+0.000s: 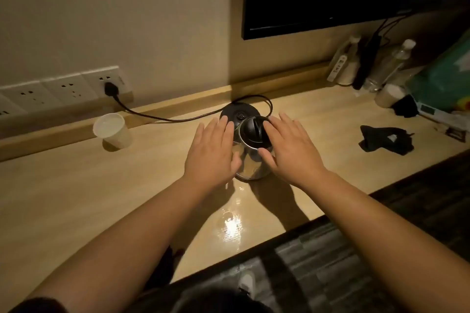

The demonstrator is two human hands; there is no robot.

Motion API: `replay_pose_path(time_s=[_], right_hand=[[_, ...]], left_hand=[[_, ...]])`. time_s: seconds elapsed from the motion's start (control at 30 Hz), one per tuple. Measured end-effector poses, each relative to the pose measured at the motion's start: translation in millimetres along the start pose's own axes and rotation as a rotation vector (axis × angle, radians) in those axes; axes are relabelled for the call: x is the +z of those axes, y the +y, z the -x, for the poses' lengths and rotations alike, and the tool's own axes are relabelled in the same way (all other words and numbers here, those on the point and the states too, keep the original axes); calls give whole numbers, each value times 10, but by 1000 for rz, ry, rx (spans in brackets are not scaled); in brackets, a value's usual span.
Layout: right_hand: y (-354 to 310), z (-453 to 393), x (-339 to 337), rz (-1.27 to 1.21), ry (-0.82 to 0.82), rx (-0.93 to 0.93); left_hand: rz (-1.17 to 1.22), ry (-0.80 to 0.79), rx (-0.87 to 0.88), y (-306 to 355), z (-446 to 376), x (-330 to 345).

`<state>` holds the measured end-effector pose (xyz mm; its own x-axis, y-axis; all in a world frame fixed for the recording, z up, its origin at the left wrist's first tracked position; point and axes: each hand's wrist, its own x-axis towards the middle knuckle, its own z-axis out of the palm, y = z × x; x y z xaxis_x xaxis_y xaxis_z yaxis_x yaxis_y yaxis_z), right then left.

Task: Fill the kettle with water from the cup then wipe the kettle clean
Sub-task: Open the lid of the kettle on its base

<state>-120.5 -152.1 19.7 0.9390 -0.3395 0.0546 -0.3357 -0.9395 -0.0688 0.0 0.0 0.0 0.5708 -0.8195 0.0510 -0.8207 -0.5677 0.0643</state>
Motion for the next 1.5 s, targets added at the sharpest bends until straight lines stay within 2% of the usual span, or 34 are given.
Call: replay_pose_path(time_s=[0.27, 0.8, 1.0, 1.27, 1.5], right_hand=[[105, -176, 187, -53, 19, -115], [96, -223, 264, -133, 85, -55], [183, -165, 171, -413, 91, 94], [283, -31, 200, -764, 216, 240], [296, 49, 271, -1007, 212, 447]], left_hand=[[17, -47, 11, 85, -111, 278], [68, -57, -10, 78, -116, 414], [109, -70, -12, 69, -111, 369], [123, -74, -1, 48, -110, 373], [123, -78, 9, 37, -113, 374]])
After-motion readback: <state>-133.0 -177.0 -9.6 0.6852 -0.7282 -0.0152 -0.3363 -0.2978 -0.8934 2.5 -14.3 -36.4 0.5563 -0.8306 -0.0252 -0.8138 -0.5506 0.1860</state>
